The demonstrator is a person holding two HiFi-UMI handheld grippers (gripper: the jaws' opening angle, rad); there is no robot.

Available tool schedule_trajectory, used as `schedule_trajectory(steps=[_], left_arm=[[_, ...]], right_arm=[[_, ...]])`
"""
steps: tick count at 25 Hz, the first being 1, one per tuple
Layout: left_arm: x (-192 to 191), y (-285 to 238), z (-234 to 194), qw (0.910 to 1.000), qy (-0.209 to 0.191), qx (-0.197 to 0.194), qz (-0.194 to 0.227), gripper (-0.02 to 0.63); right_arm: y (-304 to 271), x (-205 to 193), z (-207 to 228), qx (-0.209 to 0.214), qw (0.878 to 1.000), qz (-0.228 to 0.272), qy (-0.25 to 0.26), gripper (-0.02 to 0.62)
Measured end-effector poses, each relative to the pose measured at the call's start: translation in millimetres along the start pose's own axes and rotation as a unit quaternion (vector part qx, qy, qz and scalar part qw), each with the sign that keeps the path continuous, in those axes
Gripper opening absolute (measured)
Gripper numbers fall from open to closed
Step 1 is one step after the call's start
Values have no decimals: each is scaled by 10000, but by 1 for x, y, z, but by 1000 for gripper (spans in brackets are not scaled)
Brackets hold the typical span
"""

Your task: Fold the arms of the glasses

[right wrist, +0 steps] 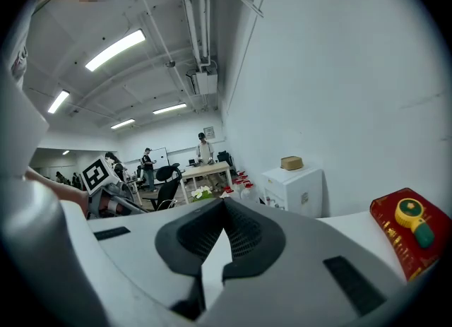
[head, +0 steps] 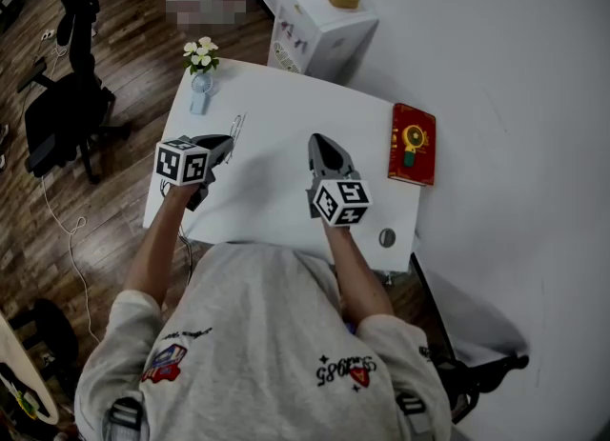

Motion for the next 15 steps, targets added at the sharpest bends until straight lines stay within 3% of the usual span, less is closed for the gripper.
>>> schedule_trajectory(steps=[15], left_arm=[[-6, -1, 0, 10000, 47, -40, -34, 14]], right_arm=[[1, -4, 0, -17, 10000, -38, 22, 1]])
Point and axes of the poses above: the fingertips, and each gripper's own axes: y backward along the fingers, z to its right, x out of its top, the point moved 2 cm from there along y, backward along the fingers, and after that the axes turned 3 degrees about x, right-handed, at the moved point
